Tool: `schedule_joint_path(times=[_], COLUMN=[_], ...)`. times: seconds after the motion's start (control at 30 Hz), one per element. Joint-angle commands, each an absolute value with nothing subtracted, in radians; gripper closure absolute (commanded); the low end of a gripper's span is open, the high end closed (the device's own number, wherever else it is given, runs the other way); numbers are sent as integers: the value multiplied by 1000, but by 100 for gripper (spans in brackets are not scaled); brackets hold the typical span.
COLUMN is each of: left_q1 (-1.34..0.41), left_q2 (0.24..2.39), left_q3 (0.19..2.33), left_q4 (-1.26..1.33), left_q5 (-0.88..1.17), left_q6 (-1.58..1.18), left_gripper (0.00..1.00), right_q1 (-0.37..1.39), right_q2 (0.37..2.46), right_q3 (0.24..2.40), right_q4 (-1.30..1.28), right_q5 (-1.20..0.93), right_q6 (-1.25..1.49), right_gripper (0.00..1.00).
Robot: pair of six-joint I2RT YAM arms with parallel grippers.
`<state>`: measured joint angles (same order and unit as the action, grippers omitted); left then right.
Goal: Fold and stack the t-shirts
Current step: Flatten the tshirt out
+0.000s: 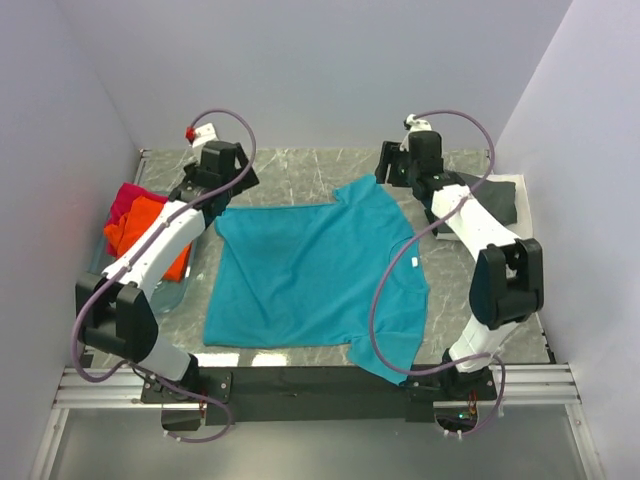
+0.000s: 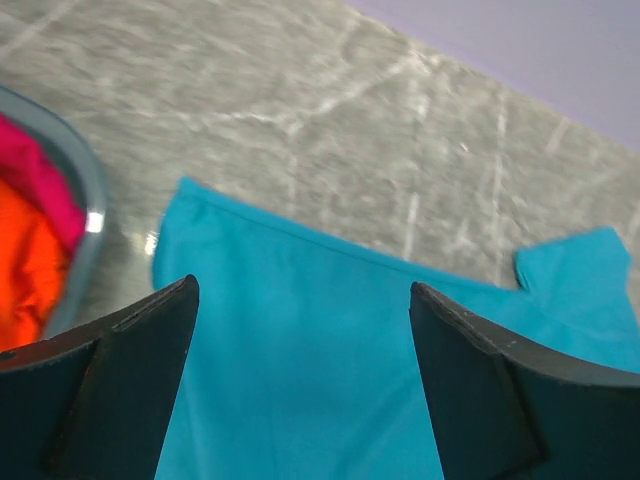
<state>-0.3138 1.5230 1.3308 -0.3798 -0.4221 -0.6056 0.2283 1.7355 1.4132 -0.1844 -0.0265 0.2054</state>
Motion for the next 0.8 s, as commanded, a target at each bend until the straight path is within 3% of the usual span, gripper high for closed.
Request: schedule_joint_path(times=[0.0,0.17,0.4,0.77], left_q1=[-362,-385,-393,-384], left_q2=[1499,1580,1738,1951], left_q3=[1264,1149,1153,1307], left_q4=[-337,-296,-249,-299], left_q5=[-327,-226,-132,-103], left_q6=[-615,-660,-650,-620], left_gripper=[9,9,9,9], right_q1=[225,225,232,233], right_q2=[1661,1713,1808,2083], right_q3=[1356,1310,1304,1569], right_q4=[-141,-186,-233,-507], right_q5=[-61,-155,-206,-52], right_q6=[233,248,242,235], right_gripper=[28,30,32,34])
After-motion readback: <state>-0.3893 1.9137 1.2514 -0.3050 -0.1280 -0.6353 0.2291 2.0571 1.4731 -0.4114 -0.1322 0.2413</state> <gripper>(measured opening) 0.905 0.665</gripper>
